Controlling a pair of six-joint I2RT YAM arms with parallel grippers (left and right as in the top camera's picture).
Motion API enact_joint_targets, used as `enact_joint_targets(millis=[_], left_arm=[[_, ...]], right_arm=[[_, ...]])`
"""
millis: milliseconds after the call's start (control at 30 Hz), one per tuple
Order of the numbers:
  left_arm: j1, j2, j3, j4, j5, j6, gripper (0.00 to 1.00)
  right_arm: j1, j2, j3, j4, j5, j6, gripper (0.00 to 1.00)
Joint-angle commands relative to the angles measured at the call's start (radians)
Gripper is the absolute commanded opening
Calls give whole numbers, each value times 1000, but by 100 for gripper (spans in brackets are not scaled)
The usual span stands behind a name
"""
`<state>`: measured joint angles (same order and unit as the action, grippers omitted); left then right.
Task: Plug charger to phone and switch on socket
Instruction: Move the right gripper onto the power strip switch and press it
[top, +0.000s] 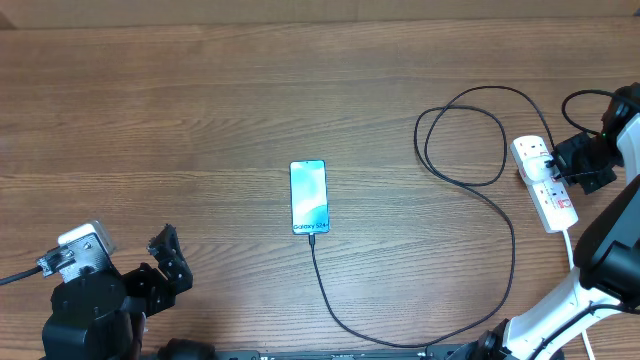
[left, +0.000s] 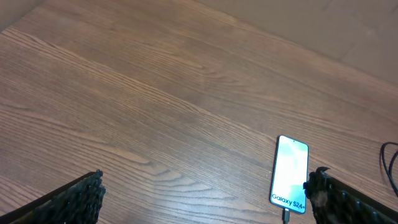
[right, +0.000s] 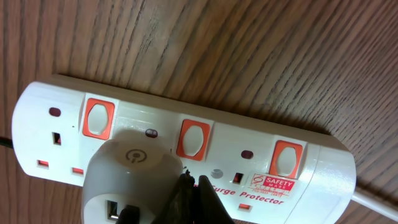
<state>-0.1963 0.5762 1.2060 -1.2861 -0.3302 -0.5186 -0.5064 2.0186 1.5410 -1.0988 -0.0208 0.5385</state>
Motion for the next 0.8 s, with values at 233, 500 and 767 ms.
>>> enact_joint_targets(millis=[233,500,767], left_arm=[[-7,-2,-5,3,-17,-13,100],[-7,-2,-5,3,-16,-13,100],[-7,-2,-5,3,-16,-13,99]], right_arm=[[35,7,27,6,-28,-31,4],[35,7,23,19,-18,-43,4],[35,60,22,21,-22,-51,4]])
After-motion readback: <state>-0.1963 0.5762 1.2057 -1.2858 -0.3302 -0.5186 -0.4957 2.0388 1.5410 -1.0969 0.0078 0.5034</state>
